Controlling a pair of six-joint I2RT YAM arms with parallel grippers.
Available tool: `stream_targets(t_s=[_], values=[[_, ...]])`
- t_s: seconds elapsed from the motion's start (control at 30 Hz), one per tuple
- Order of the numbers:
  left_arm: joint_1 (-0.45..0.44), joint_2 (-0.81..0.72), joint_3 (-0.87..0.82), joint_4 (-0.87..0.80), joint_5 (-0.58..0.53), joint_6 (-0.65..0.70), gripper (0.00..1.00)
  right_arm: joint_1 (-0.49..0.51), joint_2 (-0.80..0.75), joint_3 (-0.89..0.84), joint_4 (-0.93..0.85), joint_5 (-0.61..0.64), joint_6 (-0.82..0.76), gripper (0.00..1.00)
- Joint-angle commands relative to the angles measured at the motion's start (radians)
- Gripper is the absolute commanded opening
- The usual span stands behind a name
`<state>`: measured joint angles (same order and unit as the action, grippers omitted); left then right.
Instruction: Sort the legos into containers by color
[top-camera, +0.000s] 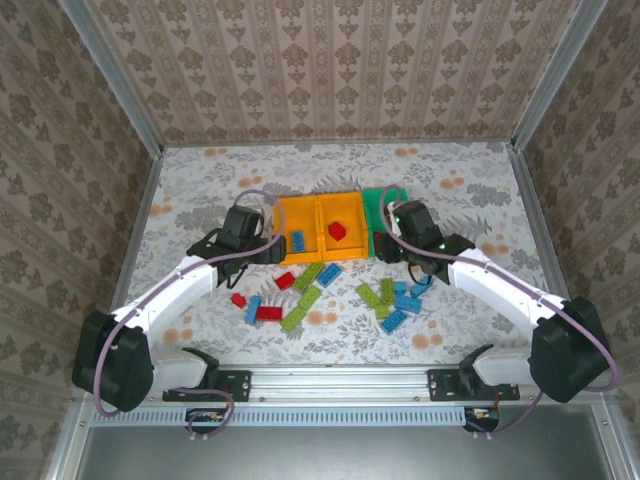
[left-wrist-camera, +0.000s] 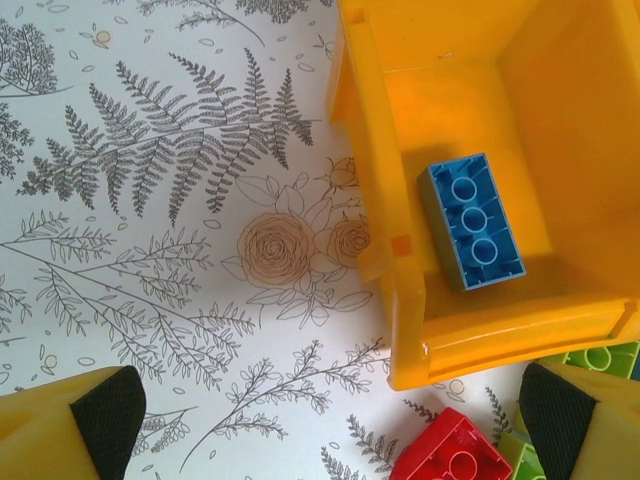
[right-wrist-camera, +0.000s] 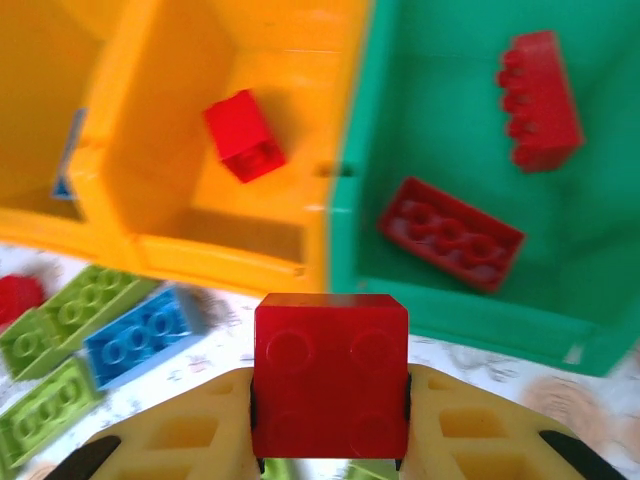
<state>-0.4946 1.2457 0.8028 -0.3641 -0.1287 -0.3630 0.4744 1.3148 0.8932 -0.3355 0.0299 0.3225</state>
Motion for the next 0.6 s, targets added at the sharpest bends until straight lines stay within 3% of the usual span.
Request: stream_targets(t_s=[0.0,0.2,0.37,0.57], values=[[0.008,-0.013,-0.011,-0.052,-0.014,0.007,1.0,-0.061,0.097,0.128,-0.115,0.054,0.01,0.2],[0.01,-0.001,-0.021,-0.08,0.021,-0.011,1.0,-0.117,0.288,0.337,-0.244,0.075,-0.029,0.25],[0.013,0.018,-0.03,-0.082,0.043,-0.042,1.0,-0.142,0.405,0.447,-0.322,0.106,-0.035,0.37],[0.019,0.05,0.002,-0.11,0.044,-0.047,1.0,-0.153,0.474,0.548,-0.368,0.103,-0.054,0.68]])
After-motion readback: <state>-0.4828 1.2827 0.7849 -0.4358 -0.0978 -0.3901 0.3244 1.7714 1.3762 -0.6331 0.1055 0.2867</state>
